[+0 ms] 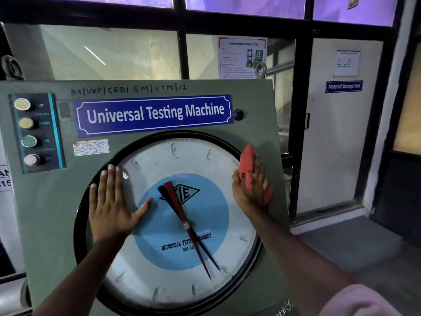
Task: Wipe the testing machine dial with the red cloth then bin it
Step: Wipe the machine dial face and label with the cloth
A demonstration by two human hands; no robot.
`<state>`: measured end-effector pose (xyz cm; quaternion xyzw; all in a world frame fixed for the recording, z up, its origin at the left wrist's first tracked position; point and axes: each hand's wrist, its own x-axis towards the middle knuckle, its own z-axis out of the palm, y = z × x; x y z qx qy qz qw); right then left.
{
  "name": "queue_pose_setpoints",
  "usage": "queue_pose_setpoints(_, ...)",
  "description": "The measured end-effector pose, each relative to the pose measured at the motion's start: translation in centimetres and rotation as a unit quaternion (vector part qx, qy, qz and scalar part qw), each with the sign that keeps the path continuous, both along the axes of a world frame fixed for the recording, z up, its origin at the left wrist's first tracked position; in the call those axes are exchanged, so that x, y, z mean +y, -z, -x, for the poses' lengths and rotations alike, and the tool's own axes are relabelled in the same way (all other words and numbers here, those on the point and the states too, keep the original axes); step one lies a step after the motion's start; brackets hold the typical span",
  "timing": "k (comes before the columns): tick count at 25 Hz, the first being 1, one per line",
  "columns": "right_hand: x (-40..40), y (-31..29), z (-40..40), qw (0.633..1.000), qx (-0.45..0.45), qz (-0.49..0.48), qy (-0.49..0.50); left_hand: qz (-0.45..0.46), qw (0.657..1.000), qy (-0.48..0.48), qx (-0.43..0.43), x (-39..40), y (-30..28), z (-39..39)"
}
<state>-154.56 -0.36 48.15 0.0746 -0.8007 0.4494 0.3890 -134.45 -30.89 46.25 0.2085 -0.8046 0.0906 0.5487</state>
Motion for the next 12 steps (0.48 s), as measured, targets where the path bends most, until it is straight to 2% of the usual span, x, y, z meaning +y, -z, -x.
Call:
queue_pose_setpoints(4, -2.7, -2.6, -0.7, 0.998, -0.026, -0.058, 0.007, -0.003, 1.000, 0.006, 0.003, 0.4, -0.2, -0.2)
queue_pose_setpoints(8, -8.5, -8.6, -2.7, 0.986, 0.075, -0.134, -0.071, 0.001, 1.000, 0.006, -0.001, 0.5, -0.2, -0.3)
queue_pose_setpoints(12, -15.6, -10.3, -7.2, 0.934, 0.208, -0.256, -0.136, 0.017, 1.000, -0.009, 0.017, 0.5, -0.1, -0.2)
